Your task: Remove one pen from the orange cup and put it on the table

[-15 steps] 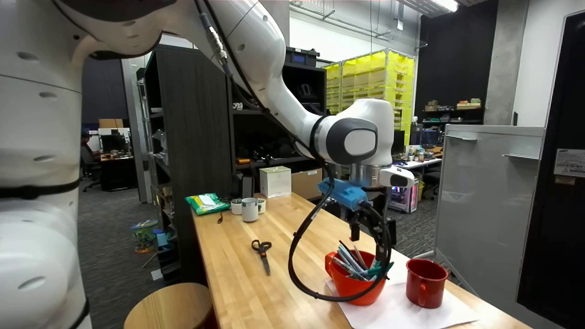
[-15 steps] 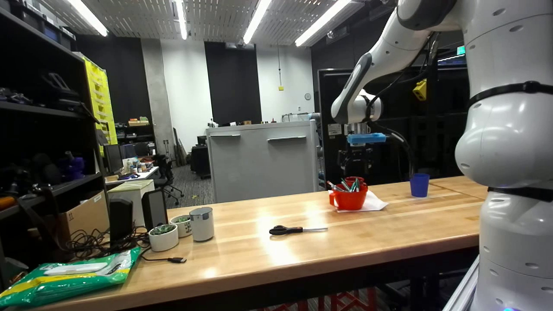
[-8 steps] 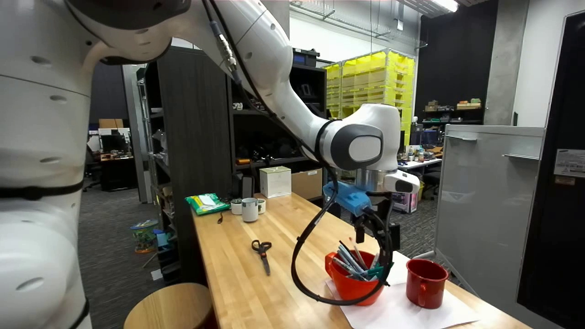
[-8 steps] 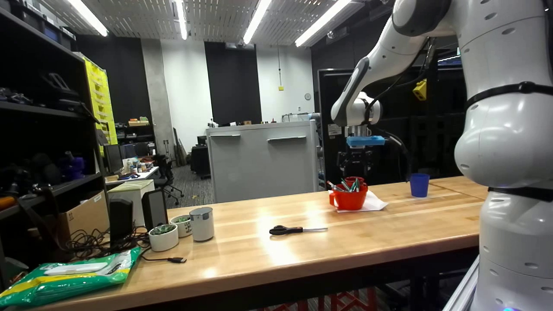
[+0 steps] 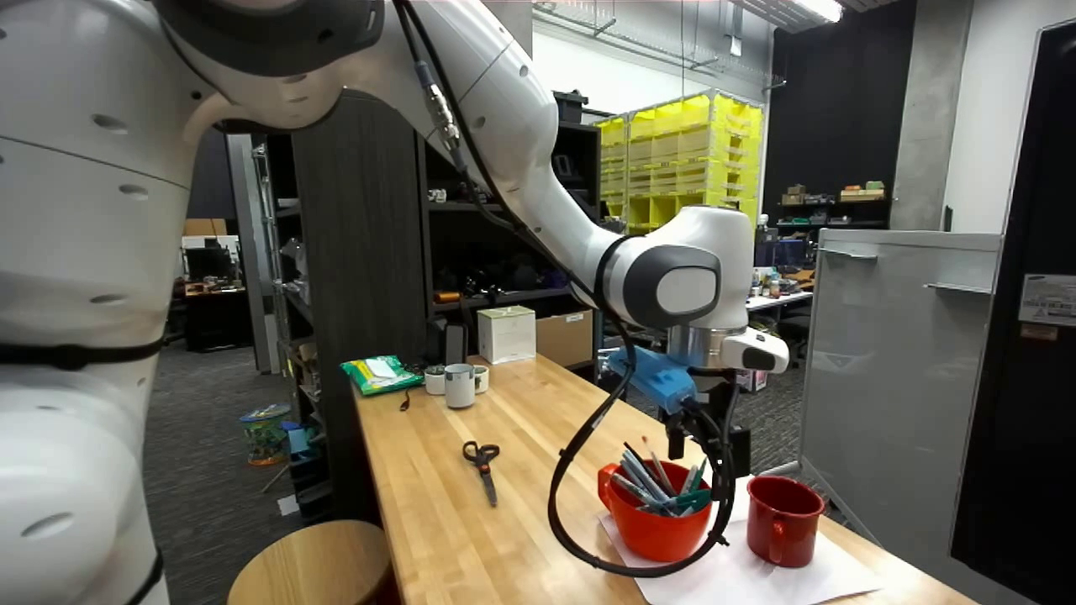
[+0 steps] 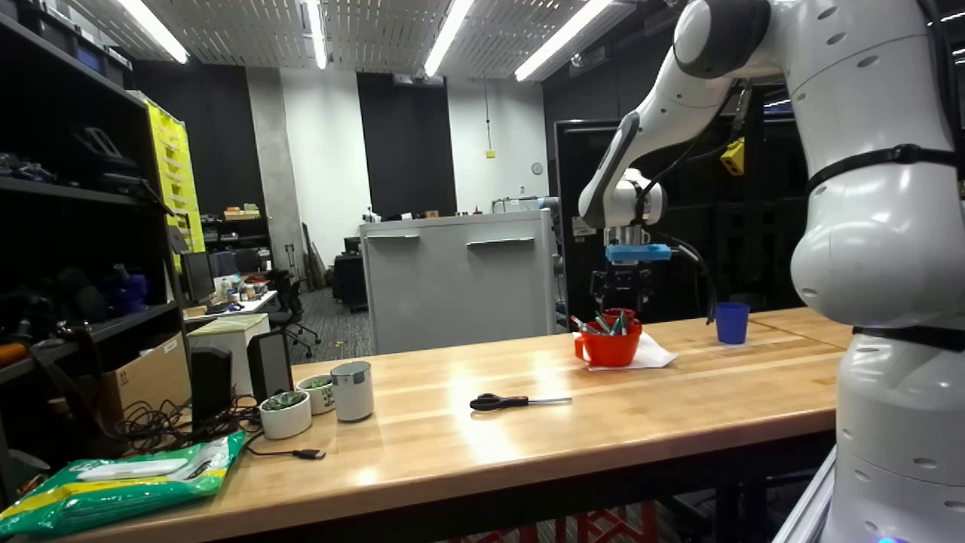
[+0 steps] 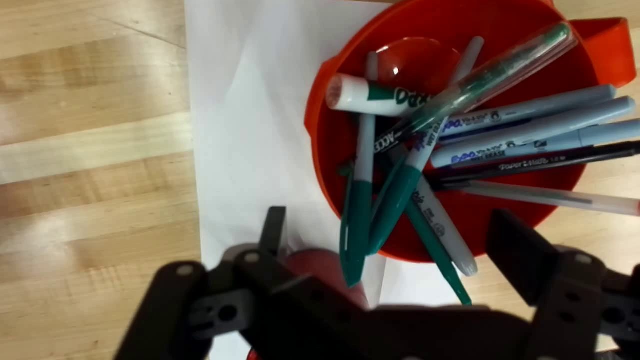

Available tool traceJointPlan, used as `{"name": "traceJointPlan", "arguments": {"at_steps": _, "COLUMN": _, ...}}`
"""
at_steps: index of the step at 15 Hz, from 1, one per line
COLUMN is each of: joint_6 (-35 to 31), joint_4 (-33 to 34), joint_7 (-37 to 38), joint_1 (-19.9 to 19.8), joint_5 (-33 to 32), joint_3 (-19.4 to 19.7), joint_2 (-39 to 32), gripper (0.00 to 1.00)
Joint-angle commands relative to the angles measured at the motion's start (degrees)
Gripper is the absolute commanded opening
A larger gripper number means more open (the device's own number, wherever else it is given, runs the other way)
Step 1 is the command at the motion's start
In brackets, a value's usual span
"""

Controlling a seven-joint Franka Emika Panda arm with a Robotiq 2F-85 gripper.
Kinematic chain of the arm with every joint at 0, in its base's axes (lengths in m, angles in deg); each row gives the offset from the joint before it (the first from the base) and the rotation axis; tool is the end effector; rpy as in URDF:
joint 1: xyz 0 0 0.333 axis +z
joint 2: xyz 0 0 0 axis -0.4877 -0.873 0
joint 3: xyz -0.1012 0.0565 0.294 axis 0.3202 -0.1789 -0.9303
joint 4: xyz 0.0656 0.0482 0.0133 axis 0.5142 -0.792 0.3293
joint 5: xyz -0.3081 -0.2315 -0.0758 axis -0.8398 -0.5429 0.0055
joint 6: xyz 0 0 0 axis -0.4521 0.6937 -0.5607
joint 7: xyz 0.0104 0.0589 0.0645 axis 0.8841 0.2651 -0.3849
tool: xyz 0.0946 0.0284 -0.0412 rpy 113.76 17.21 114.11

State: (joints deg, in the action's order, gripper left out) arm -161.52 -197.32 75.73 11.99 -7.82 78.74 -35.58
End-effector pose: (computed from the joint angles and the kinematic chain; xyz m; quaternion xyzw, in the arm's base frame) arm 0.5046 -0.3092 0.3282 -0.9369 0.3482 -0.0307 0.0071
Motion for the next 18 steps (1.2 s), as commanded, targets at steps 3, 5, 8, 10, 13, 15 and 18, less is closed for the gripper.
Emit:
{"name": "traceJointPlan", "arguments": {"at_steps": 3, "joint_6": 0.5, "joint_4": 2.0, "joint_7": -0.6, "joint_1": -1.2, "joint_5": 1.7, "joint_3": 0.0, "joint_2": -2.1, "gripper": 1.00}}
{"name": "traceJointPlan", "arguments": {"at_steps": 5, "joint_6": 0.5, "joint_4": 2.4, "joint_7": -0.9, "joint_1": -1.7, "joint_5": 2.0, "joint_3": 0.0, "joint_2": -2.7, "gripper": 1.00}}
{"name": "traceJointPlan", "arguments": {"at_steps": 8, "joint_6": 0.8, "joint_4": 3.0, "joint_7": -1.1, "joint_1": -2.4, "joint_5": 2.9, "joint_3": -0.1, "joint_2": -3.4, "gripper": 1.00}}
{"name": "traceJointPlan", "arguments": {"at_steps": 10, "joint_6": 0.9, "joint_4": 3.4, "joint_7": -1.4, "joint_1": -2.8, "joint_5": 3.7, "joint_3": -0.1, "joint_2": -3.8, "gripper": 1.00}}
{"name": "traceJointPlan", "arguments": {"at_steps": 13, "joint_6": 1.1, "joint_4": 4.1, "joint_7": -1.6, "joint_1": -3.3, "joint_5": 4.6, "joint_3": -0.1, "joint_2": -4.4, "gripper": 1.00}}
{"name": "traceJointPlan", "arguments": {"at_steps": 15, "joint_6": 1.2, "joint_4": 4.6, "joint_7": -1.7, "joint_1": -3.5, "joint_5": 4.9, "joint_3": -0.1, "joint_2": -4.8, "gripper": 1.00}}
{"name": "traceJointPlan", "arguments": {"at_steps": 18, "joint_6": 1.5, "joint_4": 5.7, "joint_7": -1.7, "joint_1": -3.7, "joint_5": 5.0, "joint_3": -0.3, "joint_2": -5.7, "gripper": 1.00}}
